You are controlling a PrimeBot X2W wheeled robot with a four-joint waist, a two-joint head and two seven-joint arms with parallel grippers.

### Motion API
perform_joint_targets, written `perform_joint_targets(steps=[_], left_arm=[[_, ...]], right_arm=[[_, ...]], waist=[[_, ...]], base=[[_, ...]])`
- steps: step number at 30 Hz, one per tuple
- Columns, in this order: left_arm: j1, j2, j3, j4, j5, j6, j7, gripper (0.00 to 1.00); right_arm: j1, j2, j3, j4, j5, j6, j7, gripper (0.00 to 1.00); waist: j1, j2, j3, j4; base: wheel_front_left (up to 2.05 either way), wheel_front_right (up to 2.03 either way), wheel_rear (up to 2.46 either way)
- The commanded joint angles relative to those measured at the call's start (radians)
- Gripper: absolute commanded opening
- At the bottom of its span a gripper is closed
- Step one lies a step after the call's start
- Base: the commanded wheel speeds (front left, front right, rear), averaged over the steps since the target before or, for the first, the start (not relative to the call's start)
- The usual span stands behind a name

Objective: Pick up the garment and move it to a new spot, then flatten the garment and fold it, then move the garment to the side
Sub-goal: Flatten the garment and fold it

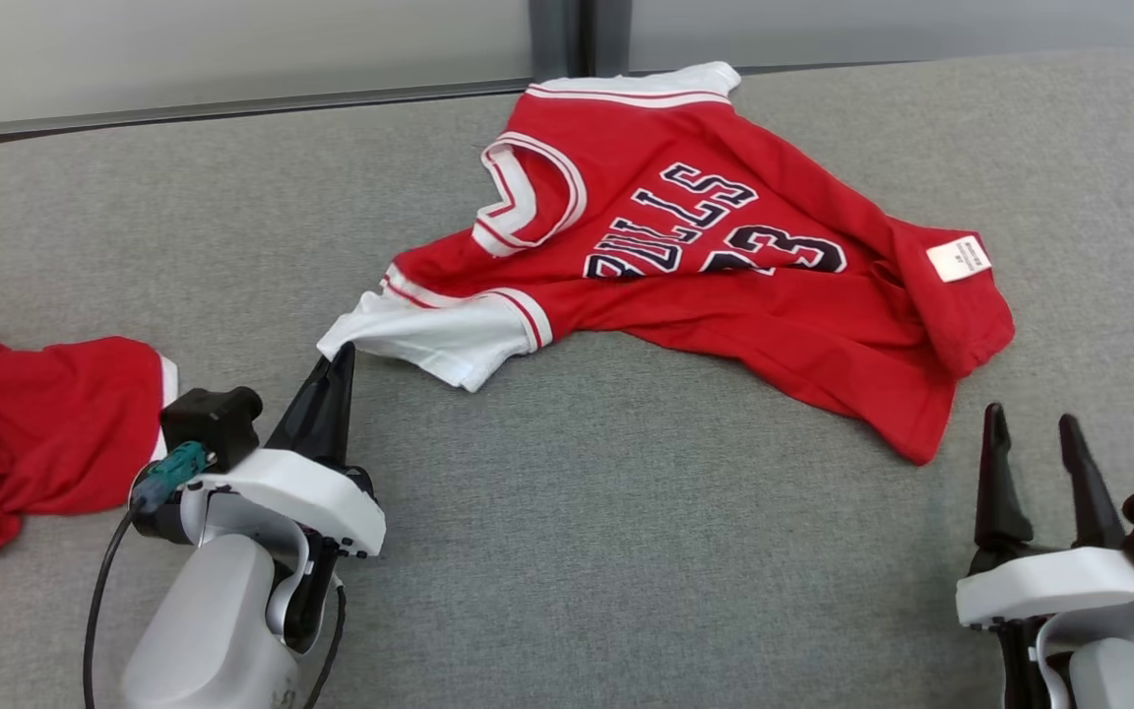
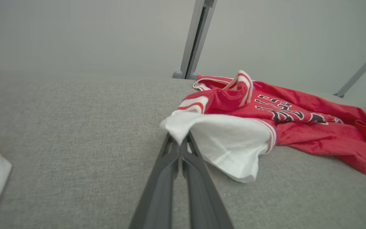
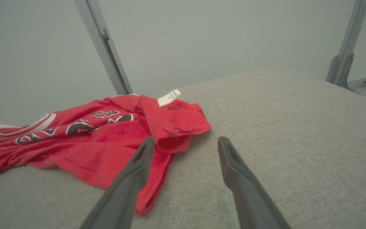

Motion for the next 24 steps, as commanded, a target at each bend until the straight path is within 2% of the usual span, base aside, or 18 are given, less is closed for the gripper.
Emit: perform_joint_targets(steps=[1,11,24], left_arm=[[0.017,0.006,0.009,-0.037,-0.007,-0.001,-0.004,0.0],[0.122,-0.012,0.081,-0.273,0.016,-0.001,-0.004,0.0],[0.163,-0.027,0.059,-0.317,0.026,-0.001,-0.003,0.0]], right_arm=[[0.003,-0.002,0.006,0.02,0.01,0.0,0.005,1.0],[-0.011,-0.002,0.063,0.176,0.101,0.0,0.021,1.0],[-0.085,-0.002,0.048,0.363,0.151,0.0,0.022,1.0]], waist=[[0.0,0.0,-0.01,0.015],[0.0,0.0,-0.051,0.094],[0.0,0.0,-0.065,0.143]], base=[[0.0,0.0,0.0],[0.0,0.0,0.0],[0.0,0.0,0.0]])
